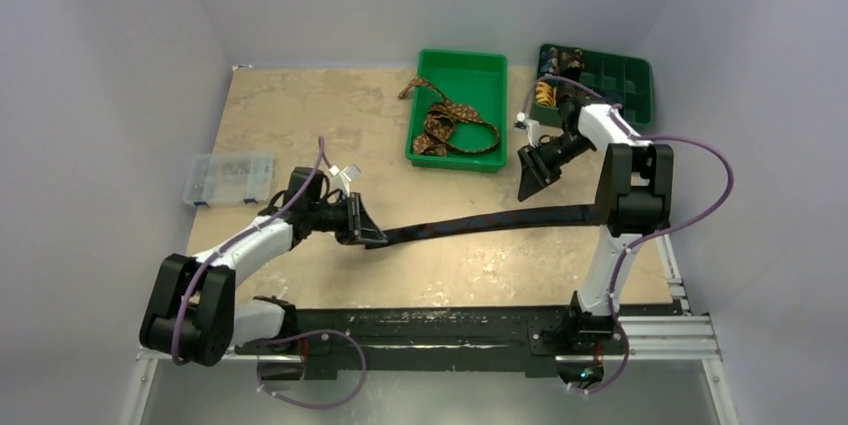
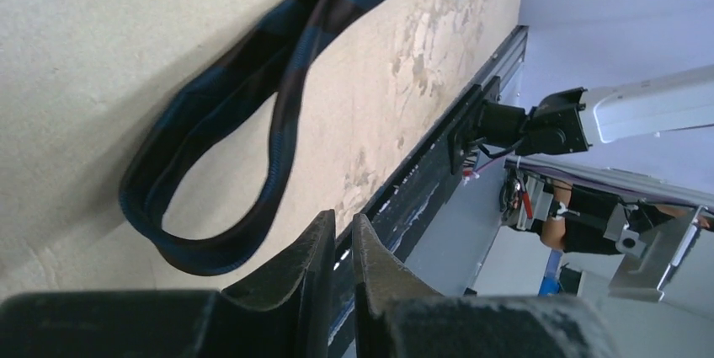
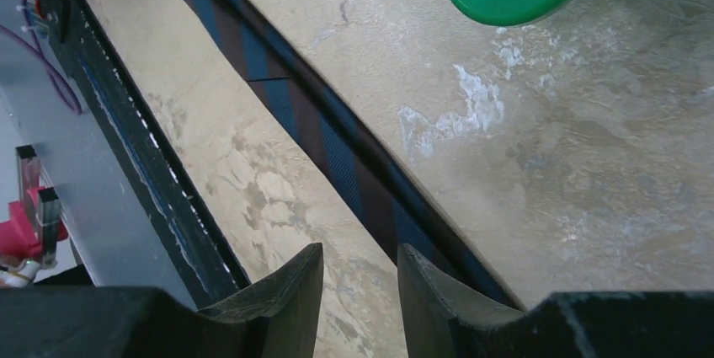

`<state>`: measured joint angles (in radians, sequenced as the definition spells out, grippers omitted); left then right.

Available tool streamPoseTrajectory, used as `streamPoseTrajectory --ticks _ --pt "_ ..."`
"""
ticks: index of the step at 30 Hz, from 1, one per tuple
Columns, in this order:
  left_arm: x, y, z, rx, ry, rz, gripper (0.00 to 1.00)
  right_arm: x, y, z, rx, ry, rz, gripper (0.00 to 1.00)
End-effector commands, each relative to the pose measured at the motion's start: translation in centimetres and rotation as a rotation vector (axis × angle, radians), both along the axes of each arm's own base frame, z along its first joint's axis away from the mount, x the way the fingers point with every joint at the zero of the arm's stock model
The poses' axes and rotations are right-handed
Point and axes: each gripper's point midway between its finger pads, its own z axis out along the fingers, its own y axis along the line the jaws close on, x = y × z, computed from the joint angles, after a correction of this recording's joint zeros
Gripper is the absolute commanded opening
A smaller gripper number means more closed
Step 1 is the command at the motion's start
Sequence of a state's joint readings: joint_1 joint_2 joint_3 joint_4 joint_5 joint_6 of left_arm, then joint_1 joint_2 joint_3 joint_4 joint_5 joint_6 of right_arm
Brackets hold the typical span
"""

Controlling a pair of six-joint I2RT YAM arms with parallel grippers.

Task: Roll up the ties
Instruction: Flatten out the tie at the center of the board.

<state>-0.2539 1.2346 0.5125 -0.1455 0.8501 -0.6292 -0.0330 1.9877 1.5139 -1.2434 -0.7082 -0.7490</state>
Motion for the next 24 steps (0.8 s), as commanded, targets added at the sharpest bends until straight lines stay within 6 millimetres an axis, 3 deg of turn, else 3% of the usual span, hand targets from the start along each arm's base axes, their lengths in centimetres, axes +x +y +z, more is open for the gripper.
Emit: streamPoseTrajectory --ticks 1,7,14,20,24 --pt "2.2 0.9 -1.5 0.051 -0.018 0.073 0.11 -0.8 1.0 -0.6 0.030 0.028 0.038 0.37" --pt "4.4 1.3 -3.9 0.101 0.039 0.079 0.06 -1.9 0.3 -3.9 -0.016 0.078 0.060 0.35" --pt "5.2 1.4 -7.1 0.143 0.122 0.035 0.03 -1.4 -1.0 -7.6 -0.113 0.084 0.043 0.32" --pt "4.6 2.0 -8.5 0.173 0.197 0.038 0.00 -1.9 -2.2 -9.0 -0.178 0.075 0.064 0.32" --pt "4.8 2.7 -9.2 0.229 0.234 0.052 0.00 -2.0 -2.5 -8.8 -0.191 0.048 0.082 0.32"
